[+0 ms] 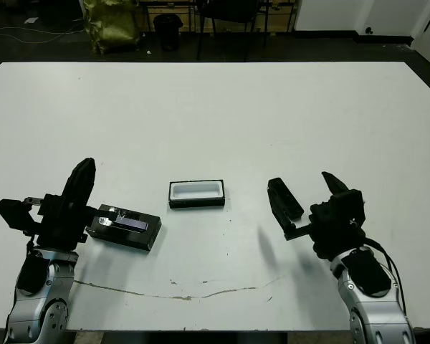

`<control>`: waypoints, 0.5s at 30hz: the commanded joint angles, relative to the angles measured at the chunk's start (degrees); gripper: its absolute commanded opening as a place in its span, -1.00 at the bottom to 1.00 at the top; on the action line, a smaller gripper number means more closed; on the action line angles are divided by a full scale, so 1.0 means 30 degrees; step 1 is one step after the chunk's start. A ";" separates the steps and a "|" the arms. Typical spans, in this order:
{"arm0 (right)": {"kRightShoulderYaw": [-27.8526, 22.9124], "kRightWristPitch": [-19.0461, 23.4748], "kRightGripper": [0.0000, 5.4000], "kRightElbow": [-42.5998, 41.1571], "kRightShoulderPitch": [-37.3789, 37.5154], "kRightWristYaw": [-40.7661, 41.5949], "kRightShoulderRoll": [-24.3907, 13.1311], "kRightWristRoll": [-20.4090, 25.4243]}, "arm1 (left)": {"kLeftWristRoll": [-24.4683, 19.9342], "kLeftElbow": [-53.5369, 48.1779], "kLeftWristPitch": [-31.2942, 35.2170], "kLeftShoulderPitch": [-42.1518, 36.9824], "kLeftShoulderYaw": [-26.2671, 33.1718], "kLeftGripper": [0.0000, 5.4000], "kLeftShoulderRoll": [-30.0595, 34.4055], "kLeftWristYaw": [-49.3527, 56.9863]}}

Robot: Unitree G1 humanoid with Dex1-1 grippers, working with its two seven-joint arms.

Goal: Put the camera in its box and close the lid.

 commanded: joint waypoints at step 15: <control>0.0401 0.0511 0.33 0.2143 -0.0452 -0.0077 -0.0058 -0.0381 | 0.0244 0.0103 0.0275 0.0229 -0.0134 -1.00 -0.0037 0.0068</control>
